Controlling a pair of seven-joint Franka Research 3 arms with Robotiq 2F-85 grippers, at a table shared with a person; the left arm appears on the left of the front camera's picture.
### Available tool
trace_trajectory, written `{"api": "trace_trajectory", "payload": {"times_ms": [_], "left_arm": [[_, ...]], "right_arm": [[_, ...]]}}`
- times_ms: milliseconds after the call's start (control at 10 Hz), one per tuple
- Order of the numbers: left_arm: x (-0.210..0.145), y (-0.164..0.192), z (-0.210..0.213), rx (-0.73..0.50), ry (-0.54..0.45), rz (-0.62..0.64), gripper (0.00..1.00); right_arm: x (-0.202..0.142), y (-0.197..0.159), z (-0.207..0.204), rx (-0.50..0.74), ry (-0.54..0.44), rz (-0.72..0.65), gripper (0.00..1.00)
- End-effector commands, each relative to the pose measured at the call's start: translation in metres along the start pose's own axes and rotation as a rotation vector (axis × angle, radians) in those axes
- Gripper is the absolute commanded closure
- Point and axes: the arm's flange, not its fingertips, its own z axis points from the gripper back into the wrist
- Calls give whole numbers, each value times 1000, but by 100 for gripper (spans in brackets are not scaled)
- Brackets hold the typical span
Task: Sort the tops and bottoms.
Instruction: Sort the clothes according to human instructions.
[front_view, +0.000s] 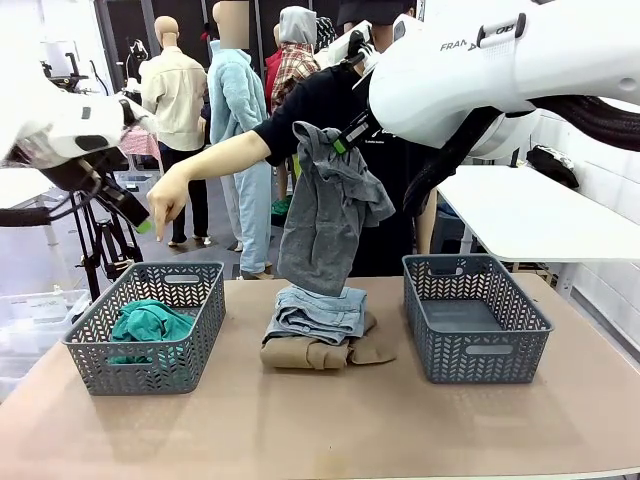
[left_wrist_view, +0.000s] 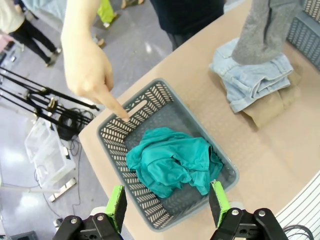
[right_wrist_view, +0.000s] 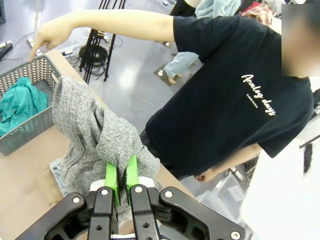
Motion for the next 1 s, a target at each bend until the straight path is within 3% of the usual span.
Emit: {"api": "trace_trajectory", "payload": {"times_ms": [0, 400, 900], "left_arm": [[-19, 15, 33, -58, -65, -16, 14], [-46, 31, 67, -41, -141, 26, 14], [-35, 32, 69, -10, -109, 29, 14]], "right_arm": [[5, 0, 0, -11, 2, 2, 100], [0, 0, 0, 0, 0, 0, 100], [82, 36, -43, 226, -283, 73, 100]]}}
